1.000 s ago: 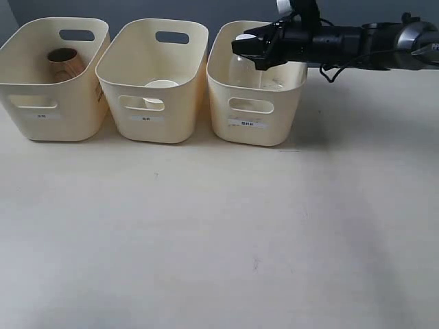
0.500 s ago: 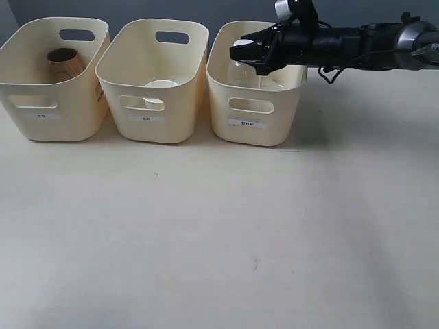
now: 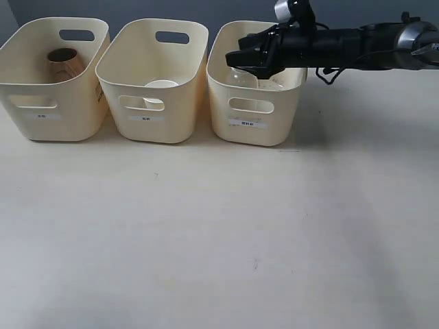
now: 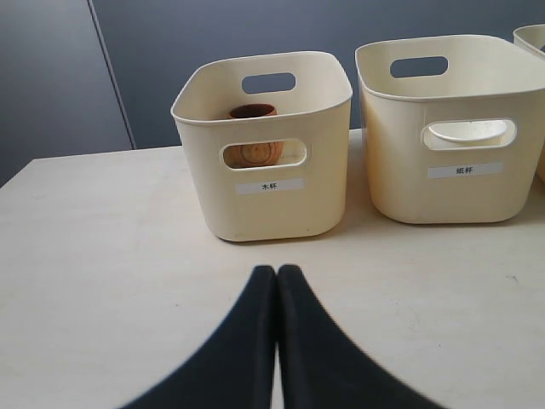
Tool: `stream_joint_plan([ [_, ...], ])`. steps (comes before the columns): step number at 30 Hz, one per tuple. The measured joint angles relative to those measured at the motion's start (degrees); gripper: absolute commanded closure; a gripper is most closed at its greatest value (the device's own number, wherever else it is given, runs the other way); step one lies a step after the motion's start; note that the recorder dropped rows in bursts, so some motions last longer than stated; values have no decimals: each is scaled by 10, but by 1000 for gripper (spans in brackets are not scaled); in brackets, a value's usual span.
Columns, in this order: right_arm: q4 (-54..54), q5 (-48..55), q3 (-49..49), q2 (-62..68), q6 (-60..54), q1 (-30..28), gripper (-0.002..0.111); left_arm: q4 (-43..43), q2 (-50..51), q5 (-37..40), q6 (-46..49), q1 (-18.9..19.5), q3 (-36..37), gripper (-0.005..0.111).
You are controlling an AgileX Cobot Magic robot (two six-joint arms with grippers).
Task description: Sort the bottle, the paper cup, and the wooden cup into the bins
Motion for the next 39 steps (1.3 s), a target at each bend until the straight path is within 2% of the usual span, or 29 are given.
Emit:
stream_joint_plan([
  [9, -11, 7, 0, -25, 19, 0, 52, 0, 0, 0, 0, 0, 0, 107],
  [10, -15, 9, 0, -34, 29, 0, 56, 0, 0, 0, 0, 0, 0, 107],
  [11, -24, 11, 0, -44, 44, 0, 62, 0, 0, 0, 0, 0, 0, 107],
  [14, -63, 14, 0, -78, 104, -9, 108, 0, 0, 0, 0, 0, 0, 107],
  [17, -85, 26, 5, -116, 139, -29, 109, 0, 0, 0, 0, 0, 0, 107],
  [21, -61, 30, 52, -177, 148, -67, 109, 0, 0, 0, 0, 0, 0, 107],
  [26, -23, 16, 178, -280, 99, -128, 109, 0, 0, 0, 0, 0, 0, 107],
  [33, 45, -75, 391, -483, 20, -201, 109, 0, 0, 0, 0, 0, 0, 107],
  [39, 55, -98, 448, -624, 64, -212, 109, 0, 0, 0, 0, 0, 0, 107],
])
